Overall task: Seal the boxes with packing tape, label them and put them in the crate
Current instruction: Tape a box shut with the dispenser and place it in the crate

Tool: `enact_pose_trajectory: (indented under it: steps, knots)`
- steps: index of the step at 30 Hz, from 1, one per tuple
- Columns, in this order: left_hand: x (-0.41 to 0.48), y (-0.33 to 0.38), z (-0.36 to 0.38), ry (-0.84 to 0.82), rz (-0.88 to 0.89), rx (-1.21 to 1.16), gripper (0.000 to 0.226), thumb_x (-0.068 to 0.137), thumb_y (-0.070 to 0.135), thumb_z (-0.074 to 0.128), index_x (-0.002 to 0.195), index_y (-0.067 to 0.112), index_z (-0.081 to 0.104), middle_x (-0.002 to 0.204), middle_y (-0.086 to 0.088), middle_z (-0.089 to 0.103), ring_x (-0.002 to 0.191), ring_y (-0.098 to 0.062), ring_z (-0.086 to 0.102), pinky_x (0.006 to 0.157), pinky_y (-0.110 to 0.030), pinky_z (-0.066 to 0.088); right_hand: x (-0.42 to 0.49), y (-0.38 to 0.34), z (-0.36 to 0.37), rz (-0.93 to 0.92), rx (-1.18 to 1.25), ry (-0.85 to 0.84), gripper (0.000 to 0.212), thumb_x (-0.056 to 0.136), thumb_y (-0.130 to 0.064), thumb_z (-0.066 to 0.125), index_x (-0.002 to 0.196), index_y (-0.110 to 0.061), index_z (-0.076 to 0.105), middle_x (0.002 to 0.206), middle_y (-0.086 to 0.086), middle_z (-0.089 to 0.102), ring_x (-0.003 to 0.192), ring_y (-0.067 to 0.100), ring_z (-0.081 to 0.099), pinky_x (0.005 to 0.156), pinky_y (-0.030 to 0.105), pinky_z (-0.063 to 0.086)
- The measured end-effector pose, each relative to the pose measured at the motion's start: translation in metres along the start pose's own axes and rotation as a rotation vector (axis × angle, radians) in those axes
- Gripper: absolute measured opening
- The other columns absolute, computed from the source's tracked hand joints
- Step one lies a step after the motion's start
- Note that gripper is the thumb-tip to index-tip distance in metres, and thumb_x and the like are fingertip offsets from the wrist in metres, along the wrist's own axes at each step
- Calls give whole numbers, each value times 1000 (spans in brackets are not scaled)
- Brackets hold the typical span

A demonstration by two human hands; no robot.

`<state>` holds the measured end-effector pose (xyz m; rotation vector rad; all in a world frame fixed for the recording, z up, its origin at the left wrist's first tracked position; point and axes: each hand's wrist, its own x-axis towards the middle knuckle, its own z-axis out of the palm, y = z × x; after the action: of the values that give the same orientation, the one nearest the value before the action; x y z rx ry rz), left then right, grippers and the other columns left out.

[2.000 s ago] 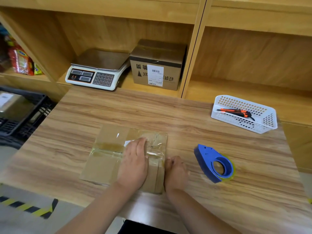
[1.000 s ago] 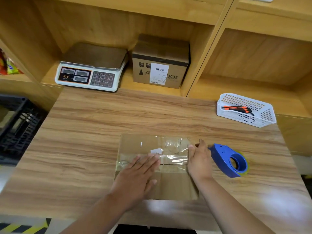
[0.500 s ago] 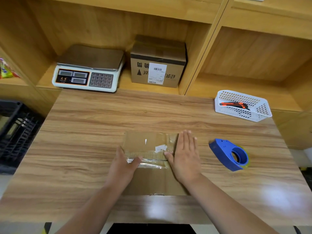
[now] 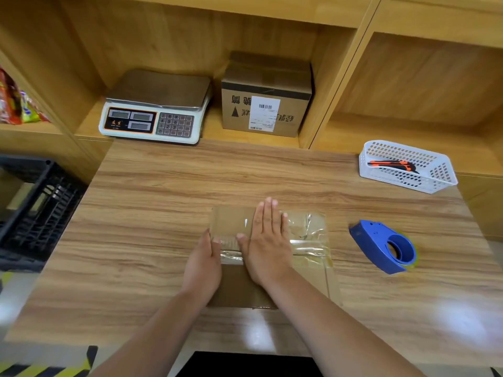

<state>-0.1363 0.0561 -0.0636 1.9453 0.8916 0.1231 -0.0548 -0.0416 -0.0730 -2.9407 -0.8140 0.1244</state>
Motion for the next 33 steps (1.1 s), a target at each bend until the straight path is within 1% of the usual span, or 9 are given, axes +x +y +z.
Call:
enact_pose_trajectory:
  steps: [1,5,7,11,17,21,25,29,33]
  knots:
    - [0,0,0,0,-1,-5,30,100,22,34,123,10,49,98,-4,60,99,-28,58,73,-26,32,0,9,-1,22,0,16,75,90,-47,21,144,5,18,154,21,16,143,32,8,113,44,3]
    - [-1,-3,-1,-5,-21,-8,37,101,23,32,134,12,43,116,-8,60,108,-28,54,78,-26,31,-10,61,-11,59,-73,-24,74,80,-47,-14,139,-2,-23,147,14,-31,133,24,-36,109,40,-26]
    - [-2,-1,1,-13,-38,-22,40,101,24,31,139,14,39,127,-11,57,115,-30,51,85,-29,33,-16,86,-17,109,-101,-25,74,76,-46,-19,135,-2,-28,142,13,-37,129,23,-41,104,39,-31]
    - [-4,5,2,-10,-50,-47,41,101,24,32,142,16,36,132,-9,53,120,-29,48,88,-28,31,-24,97,-22,153,-175,92,75,86,-49,2,143,1,-4,152,20,-9,141,28,-14,111,41,-16]
    - [-2,0,1,-13,-55,-120,43,101,28,34,143,20,38,135,-6,52,124,-25,46,96,-27,31,-38,66,-17,-126,-138,-65,84,84,-61,-3,144,-3,-11,153,13,-18,142,27,-19,112,40,-13]
    - [-2,1,1,-16,-36,-103,44,101,26,34,145,19,34,139,-8,49,127,-25,45,98,-25,31,-45,35,-15,-282,-95,-115,78,90,-59,23,142,-1,33,150,17,31,141,30,23,108,42,14]
    - [-1,1,1,-29,-21,-42,46,101,25,32,147,18,29,138,-13,50,125,-28,47,96,-28,33,-50,22,-14,-509,-115,-146,68,96,-57,5,147,-17,25,153,14,23,143,29,17,109,45,10]
    - [0,-3,1,-42,-9,-16,45,101,26,33,145,17,31,131,-15,55,118,-31,52,94,-32,37,-49,30,-18,-545,-106,-165,64,94,-61,3,146,-31,26,155,8,20,144,27,14,110,44,6]
    - [0,-7,-1,-55,-6,-5,46,101,26,32,145,17,30,133,-13,54,120,-30,51,97,-32,36,-53,51,-25,-474,-168,-153,56,97,-57,5,141,-39,34,151,4,34,141,23,27,107,42,17]
